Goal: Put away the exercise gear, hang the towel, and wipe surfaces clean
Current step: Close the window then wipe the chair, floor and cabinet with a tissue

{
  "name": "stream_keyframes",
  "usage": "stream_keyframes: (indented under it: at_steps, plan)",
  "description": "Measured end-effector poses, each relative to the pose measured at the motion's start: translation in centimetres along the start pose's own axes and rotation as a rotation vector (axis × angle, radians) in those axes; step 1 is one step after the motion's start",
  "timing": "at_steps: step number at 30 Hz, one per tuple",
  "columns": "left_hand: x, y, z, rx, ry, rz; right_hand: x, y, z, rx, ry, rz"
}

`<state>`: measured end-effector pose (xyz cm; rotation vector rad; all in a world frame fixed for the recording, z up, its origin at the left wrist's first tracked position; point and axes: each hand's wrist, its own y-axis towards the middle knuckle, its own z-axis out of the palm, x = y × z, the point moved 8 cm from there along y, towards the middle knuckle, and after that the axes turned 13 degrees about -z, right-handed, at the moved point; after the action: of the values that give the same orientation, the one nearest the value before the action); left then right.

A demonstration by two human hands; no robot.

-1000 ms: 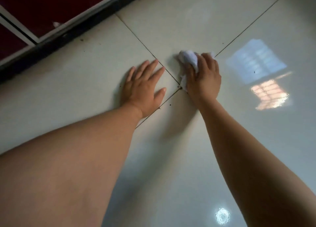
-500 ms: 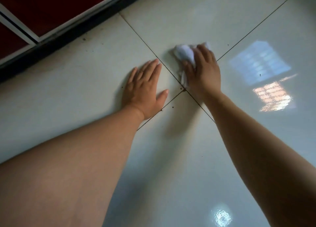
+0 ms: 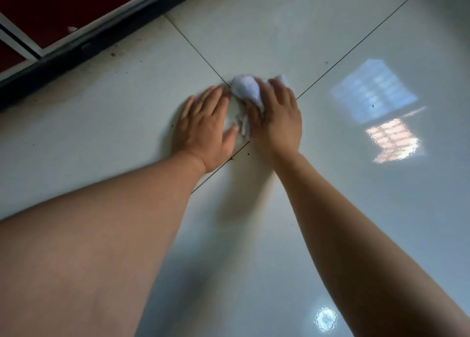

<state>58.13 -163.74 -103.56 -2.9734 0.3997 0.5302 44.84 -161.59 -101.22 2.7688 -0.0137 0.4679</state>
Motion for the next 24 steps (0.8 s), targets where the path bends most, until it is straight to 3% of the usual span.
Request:
stream_keyframes:
  at_steps: [7, 16, 21, 24]
  plan:
    - [0.0, -0.1, 0.0, 0.017, 0.021, 0.020, 2.7, -11.3, -1.8, 0.060, -0.005, 0.182]
    - [0.1, -4.2, -0.7, 0.141, 0.095, 0.014, 2.6, -10.8, -1.7, 0.095, -0.035, 0.222]
    - [7.8, -15.5, -3.1, 0.171, 0.105, -0.036, 2.8, -10.8, -1.7, 0.240, -0.114, 0.364]
    - [15.3, -20.0, -5.3, 0.138, 0.098, -0.244, 5.3, -10.9, -0.6, 0.265, -0.095, 0.514]
